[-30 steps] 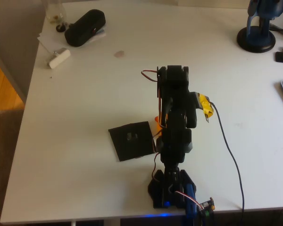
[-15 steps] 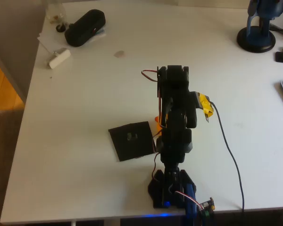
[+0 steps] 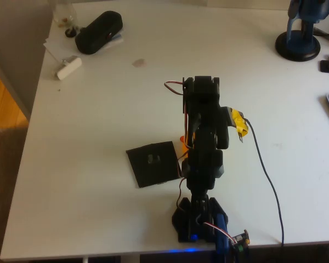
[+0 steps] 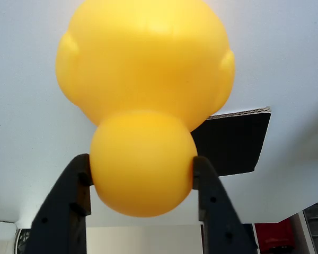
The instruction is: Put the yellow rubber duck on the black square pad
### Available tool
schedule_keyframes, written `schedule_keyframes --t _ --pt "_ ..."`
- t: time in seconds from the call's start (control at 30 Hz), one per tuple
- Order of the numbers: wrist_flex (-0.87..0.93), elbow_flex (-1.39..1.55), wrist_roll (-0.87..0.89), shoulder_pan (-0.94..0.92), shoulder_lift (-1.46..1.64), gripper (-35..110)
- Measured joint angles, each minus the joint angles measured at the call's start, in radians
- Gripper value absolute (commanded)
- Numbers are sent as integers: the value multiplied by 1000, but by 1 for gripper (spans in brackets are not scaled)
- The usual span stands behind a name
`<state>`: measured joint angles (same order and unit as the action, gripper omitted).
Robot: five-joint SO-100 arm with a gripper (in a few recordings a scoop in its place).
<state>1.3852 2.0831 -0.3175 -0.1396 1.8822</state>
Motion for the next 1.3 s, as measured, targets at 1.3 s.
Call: schedule_keyframes --t 1.3 --pt "11 0 0 0 199 13"
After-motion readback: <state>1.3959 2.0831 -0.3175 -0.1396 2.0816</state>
